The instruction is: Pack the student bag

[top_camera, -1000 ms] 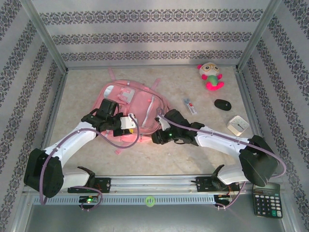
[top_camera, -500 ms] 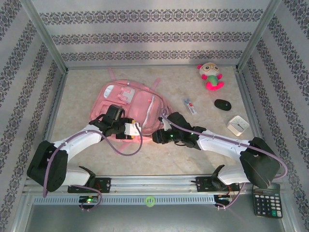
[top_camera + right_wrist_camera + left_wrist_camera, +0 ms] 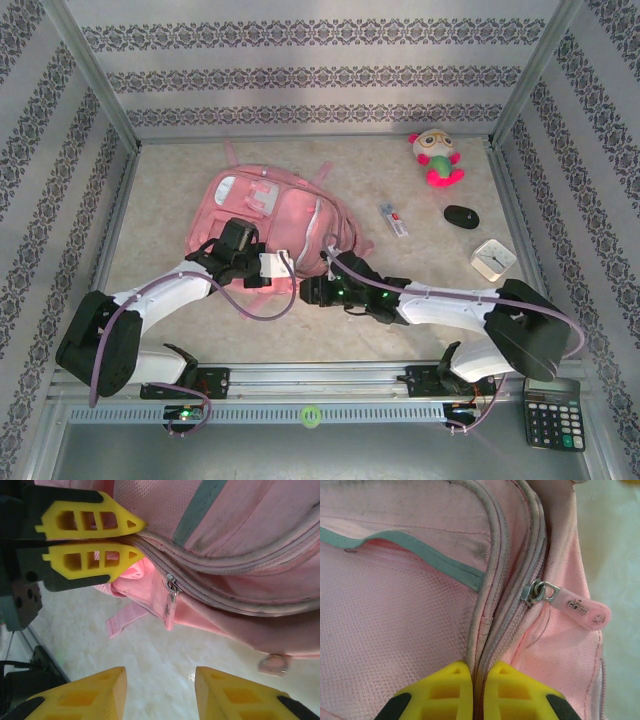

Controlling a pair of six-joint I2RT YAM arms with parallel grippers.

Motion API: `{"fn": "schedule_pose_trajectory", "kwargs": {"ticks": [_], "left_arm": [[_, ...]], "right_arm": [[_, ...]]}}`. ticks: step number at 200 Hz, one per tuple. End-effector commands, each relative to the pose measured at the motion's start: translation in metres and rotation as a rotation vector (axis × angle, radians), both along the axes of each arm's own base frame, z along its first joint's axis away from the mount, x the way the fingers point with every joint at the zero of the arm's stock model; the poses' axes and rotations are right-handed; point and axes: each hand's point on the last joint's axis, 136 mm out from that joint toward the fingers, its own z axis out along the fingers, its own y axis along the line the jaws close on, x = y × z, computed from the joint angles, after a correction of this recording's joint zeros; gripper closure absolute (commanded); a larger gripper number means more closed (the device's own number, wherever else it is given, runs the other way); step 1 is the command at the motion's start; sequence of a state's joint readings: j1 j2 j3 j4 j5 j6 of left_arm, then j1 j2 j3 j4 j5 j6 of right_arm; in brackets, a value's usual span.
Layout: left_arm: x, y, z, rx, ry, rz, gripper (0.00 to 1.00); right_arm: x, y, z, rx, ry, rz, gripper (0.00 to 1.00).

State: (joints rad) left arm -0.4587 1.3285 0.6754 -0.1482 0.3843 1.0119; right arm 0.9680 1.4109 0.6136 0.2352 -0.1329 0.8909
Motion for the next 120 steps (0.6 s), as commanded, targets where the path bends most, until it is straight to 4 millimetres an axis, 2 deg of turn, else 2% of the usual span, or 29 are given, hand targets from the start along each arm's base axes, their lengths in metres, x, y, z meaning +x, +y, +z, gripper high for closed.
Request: {"fn": "schedule_pose_trajectory", "kwargs": {"ticks": [1,41,84,100,120], "left_arm": [[-0.017,-0.011,0.005,-0.103,0.116,0.021,0.98],[-0.021,-0.015,0.01,-0.15,0.143,0.031,0.98],[-0.02,-0.018,0.016,-0.178,0.14,0.031,0.99],[-0.02,-0.018,0.018,-0.182,0.135,0.033,0.99],[-0.018,-0.014,0.016,-0.161,0.124,0.046,0.99]], "right_arm": [[0.019,0.012,0.003,0.041,-0.012,-0.123,0.59],[0.036,0.019,-0.013,0.029,-0.017,-0.196,0.59],[0.055,0.03,-0.01,0.053,-0.07,-0.235,0.6],[0.057,0.032,-0.009,0.048,-0.073,-0.233,0.69],[0.055,0.017,-0.012,0.007,-0.068,-0.275,0.86]]}}
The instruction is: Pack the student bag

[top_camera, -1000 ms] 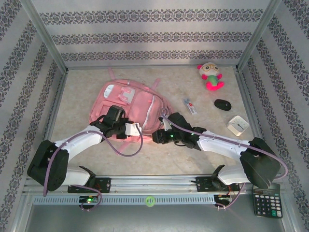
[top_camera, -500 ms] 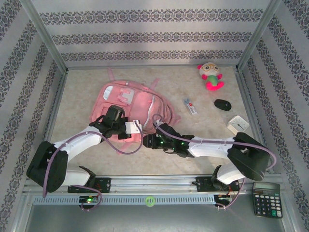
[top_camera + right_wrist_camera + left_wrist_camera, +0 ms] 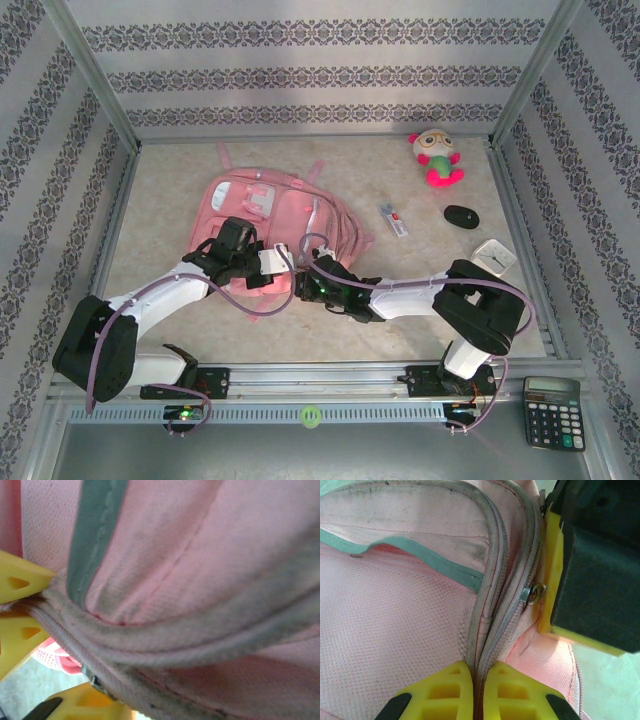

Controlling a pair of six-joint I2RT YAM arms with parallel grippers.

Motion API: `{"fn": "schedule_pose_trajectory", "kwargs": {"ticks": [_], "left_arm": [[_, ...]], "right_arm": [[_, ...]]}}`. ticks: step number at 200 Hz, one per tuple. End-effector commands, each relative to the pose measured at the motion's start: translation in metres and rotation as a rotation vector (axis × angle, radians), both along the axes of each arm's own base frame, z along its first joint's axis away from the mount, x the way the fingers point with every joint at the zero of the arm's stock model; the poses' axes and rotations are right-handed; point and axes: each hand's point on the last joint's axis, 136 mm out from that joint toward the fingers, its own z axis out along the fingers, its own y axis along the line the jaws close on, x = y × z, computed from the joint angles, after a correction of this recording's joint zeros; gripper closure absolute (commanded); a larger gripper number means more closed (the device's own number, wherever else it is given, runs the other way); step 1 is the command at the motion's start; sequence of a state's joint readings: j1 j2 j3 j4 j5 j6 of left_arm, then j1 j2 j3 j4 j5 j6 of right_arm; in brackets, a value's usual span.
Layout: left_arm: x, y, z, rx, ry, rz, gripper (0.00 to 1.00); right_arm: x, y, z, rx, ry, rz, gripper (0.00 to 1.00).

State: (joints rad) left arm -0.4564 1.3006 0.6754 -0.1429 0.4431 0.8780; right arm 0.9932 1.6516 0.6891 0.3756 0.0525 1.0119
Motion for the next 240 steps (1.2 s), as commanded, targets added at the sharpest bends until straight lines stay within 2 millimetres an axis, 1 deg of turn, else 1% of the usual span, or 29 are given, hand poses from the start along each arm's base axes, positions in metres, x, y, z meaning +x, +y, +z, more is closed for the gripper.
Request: {"fn": "schedule_pose_trajectory", "kwargs": {"ticks": [1,18,30,48,71,83,108,118,131,147,167,189,209,223,233,240], "left_arm": [[-0.013,-0.006,0.004,-0.055,0.053,-0.015,0.99],[-0.011,0.003,-0.002,-0.004,0.047,0.001,1.0],[-0.01,0.009,-0.006,0.039,0.042,0.013,1.0],[-0.006,0.018,-0.01,0.086,0.029,0.031,1.0],[-0.003,0.027,-0.014,0.136,0.028,0.045,1.0],[-0.001,0.029,-0.014,0.145,0.025,0.047,1.0],[-0.002,0.024,-0.008,0.11,0.031,0.039,1.0],[-0.003,0.024,-0.009,0.11,0.036,0.04,1.0],[-0.005,0.027,-0.012,0.13,0.042,0.041,1.0],[-0.008,0.03,-0.012,0.145,0.037,0.037,1.0],[-0.009,0.035,-0.009,0.151,0.029,0.039,1.0],[-0.011,0.04,-0.012,0.187,0.038,0.034,1.0],[-0.014,0.044,-0.013,0.219,0.044,0.027,1.0],[-0.016,0.049,-0.011,0.244,0.047,0.022,0.99],[-0.017,0.048,-0.007,0.238,0.043,0.023,0.94],[-0.017,0.046,0.0,0.214,0.036,0.022,0.86]], "right_arm": [[0.017,-0.002,0.025,0.033,-0.073,-0.081,0.86],[0.013,-0.021,0.023,-0.015,-0.061,-0.104,0.96],[0.008,-0.034,0.023,-0.064,-0.046,-0.096,1.0],[0.002,-0.051,0.018,-0.123,0.001,-0.062,1.0],[-0.002,-0.067,0.01,-0.118,0.061,-0.017,1.0],[-0.005,-0.07,0.009,-0.095,0.091,0.024,1.0],[-0.011,-0.062,0.016,-0.064,0.109,0.129,1.0],[-0.01,-0.063,0.016,-0.068,0.112,0.13,1.0],[-0.006,-0.07,0.017,-0.071,0.109,0.104,1.0],[0.002,-0.089,0.017,-0.08,0.109,0.054,1.0],[0.009,-0.111,0.02,-0.093,0.104,0.031,1.0],[0.01,-0.126,0.028,-0.101,0.083,0.048,1.0],[0.007,-0.125,0.036,-0.083,0.062,0.098,1.0],[0.002,-0.116,0.041,-0.055,0.056,0.149,1.0],[-0.003,-0.109,0.043,-0.051,0.048,0.189,1.0],[-0.008,-0.103,0.044,-0.056,0.037,0.222,1.0]]}}
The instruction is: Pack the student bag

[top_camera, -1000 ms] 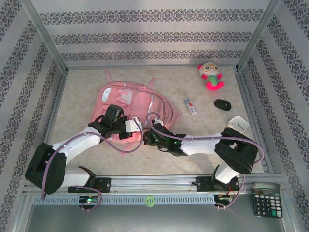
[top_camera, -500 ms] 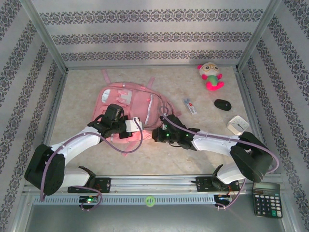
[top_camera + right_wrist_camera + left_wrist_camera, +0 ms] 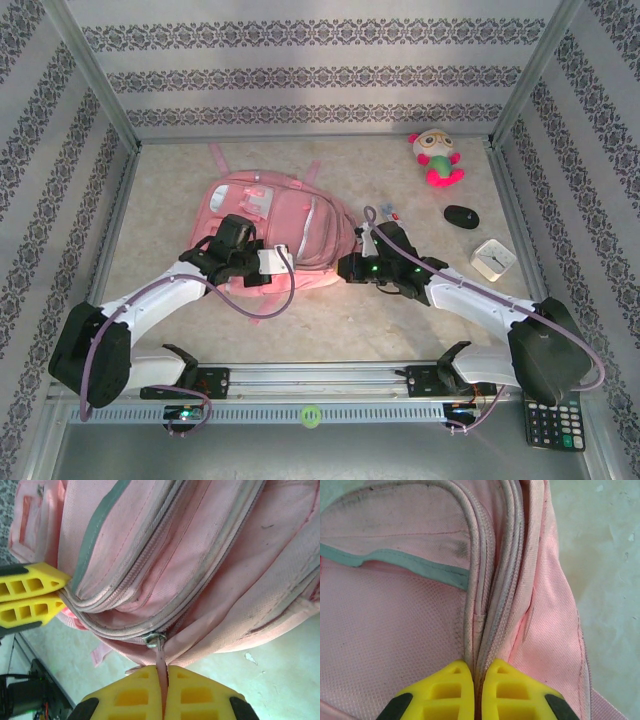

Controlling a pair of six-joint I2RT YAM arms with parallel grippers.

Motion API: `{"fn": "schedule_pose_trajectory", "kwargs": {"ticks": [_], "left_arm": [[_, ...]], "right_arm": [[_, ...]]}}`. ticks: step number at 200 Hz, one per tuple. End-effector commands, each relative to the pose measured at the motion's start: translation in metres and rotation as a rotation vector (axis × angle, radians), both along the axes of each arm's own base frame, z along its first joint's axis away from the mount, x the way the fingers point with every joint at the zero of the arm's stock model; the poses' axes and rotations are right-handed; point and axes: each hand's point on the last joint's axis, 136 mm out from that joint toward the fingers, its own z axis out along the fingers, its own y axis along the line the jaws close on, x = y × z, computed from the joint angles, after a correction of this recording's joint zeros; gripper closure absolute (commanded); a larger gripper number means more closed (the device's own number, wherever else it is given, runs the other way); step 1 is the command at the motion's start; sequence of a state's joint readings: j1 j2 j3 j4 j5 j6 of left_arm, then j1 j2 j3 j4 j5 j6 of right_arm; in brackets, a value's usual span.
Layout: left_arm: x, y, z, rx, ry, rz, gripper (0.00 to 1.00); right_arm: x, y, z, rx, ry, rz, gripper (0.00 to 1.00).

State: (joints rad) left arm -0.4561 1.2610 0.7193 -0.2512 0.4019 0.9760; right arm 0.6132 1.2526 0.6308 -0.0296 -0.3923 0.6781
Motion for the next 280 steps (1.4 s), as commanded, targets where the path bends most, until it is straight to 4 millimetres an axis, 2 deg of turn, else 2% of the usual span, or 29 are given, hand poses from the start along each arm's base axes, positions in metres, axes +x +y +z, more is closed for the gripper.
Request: {"fn": "schedule_pose_trajectory", "kwargs": {"ticks": [1,8,20,50,62,84,104,123,136,150,158,170,180,203,217,280], "left_arm": [[-0.015,0.036,-0.011,0.131,0.078,0.071,0.85],[-0.017,0.03,-0.003,0.092,0.076,0.06,0.73],[-0.018,0.018,0.013,0.009,0.075,0.046,0.59],[-0.018,-0.011,0.038,-0.086,0.044,0.002,0.36],[-0.021,-0.031,0.047,-0.132,0.021,-0.04,0.32],[-0.015,-0.063,0.045,-0.151,-0.036,-0.073,0.28],[-0.006,-0.084,0.028,-0.113,-0.049,-0.079,0.27],[0.011,-0.088,0.01,-0.08,-0.061,-0.023,0.29],[0.016,-0.085,-0.001,-0.043,-0.053,-0.007,0.42],[0.003,-0.079,-0.014,0.021,0.006,-0.053,0.54],[-0.004,-0.074,-0.019,0.046,0.031,-0.067,0.65],[-0.014,-0.066,-0.022,0.059,0.05,-0.086,0.82],[-0.02,-0.06,-0.02,0.055,0.046,-0.091,0.89],[-0.036,-0.043,-0.012,0.069,0.054,-0.11,0.92],[-0.047,-0.028,-0.012,0.117,0.06,-0.127,0.92],[-0.073,0.04,-0.008,0.296,0.077,-0.046,0.88]], "right_arm": [[-0.013,-0.004,-0.013,-0.075,0.003,0.056,1.0],[-0.016,-0.001,-0.013,-0.083,-0.004,0.071,1.0],[-0.018,0.004,-0.014,-0.086,-0.012,0.083,1.0],[-0.017,0.008,-0.014,-0.067,-0.018,0.08,1.0],[-0.016,0.012,-0.009,-0.059,-0.031,0.087,1.0],[-0.017,0.017,-0.004,-0.054,-0.05,0.104,1.0],[-0.018,0.018,-0.003,-0.052,-0.055,0.104,1.0],[-0.018,0.018,-0.002,-0.05,-0.061,0.103,1.0],[-0.018,0.016,-0.003,-0.053,-0.064,0.092,1.0],[-0.015,0.011,-0.003,-0.056,-0.062,0.068,1.0],[-0.014,0.008,-0.005,-0.059,-0.06,0.054,1.0],[-0.011,0.004,-0.007,-0.063,-0.058,0.035,1.0],[-0.01,0.003,-0.009,-0.064,-0.06,0.031,1.0],[-0.01,0.007,-0.01,-0.056,-0.061,0.036,1.0],[-0.013,0.018,-0.004,-0.027,-0.093,0.056,1.0],[-0.022,0.048,0.0,0.01,-0.161,0.118,1.0]]}}
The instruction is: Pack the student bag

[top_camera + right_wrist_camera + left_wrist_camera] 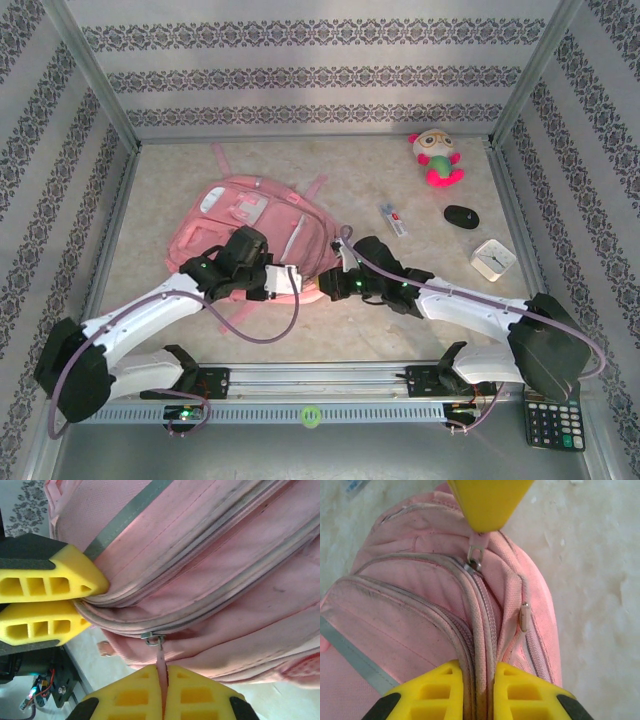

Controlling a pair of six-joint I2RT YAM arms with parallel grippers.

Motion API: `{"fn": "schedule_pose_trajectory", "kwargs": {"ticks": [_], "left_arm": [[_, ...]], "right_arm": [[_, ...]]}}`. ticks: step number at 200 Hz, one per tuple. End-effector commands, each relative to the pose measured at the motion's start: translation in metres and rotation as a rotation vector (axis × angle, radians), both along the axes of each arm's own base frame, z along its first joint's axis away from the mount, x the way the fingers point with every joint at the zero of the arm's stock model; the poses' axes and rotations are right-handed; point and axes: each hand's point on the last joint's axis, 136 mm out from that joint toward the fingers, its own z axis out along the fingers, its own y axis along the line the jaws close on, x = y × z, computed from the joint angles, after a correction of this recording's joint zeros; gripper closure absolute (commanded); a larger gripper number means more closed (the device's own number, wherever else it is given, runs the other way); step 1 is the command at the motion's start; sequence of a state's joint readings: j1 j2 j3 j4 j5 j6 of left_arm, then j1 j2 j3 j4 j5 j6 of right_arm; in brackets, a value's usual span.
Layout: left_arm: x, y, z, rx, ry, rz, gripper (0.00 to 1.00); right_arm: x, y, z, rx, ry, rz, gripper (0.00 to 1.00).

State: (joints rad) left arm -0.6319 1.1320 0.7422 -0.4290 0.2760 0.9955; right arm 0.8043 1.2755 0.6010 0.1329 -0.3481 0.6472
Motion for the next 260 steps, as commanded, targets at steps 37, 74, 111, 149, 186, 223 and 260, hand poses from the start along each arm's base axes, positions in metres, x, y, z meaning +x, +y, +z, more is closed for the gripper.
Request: {"fn": "schedule_pose_trajectory", "kwargs": {"ticks": [37,74,111,149,186,223,260], "left_arm": [[-0.04,0.071,-0.022,0.22,0.129,0.124,0.72],[-0.005,0.056,0.012,-0.036,0.0,0.343,0.26],[0.025,0.073,0.065,-0.369,-0.011,0.779,0.15],[0.022,0.13,0.084,-0.56,0.077,1.371,0.22],[0.008,0.156,0.066,-0.685,0.194,1.684,0.26],[0.008,0.163,0.042,-0.699,0.3,1.772,0.26],[0.016,0.167,0.02,-0.75,0.381,1.813,0.25]], "right_arm": [[0.011,0.01,-0.007,-0.009,-0.044,-0.024,1.0],[0.008,0.019,0.0,0.005,-0.062,-0.004,1.0],[0.008,0.02,-0.003,0.0,-0.052,-0.012,1.0],[0.005,0.023,-0.004,0.008,-0.025,-0.005,1.0],[0.005,0.024,-0.005,-0.009,-0.037,-0.003,1.0],[-0.002,0.03,-0.006,-0.017,-0.047,0.026,1.0],[-0.009,0.036,-0.009,-0.022,-0.052,0.035,1.0]]}}
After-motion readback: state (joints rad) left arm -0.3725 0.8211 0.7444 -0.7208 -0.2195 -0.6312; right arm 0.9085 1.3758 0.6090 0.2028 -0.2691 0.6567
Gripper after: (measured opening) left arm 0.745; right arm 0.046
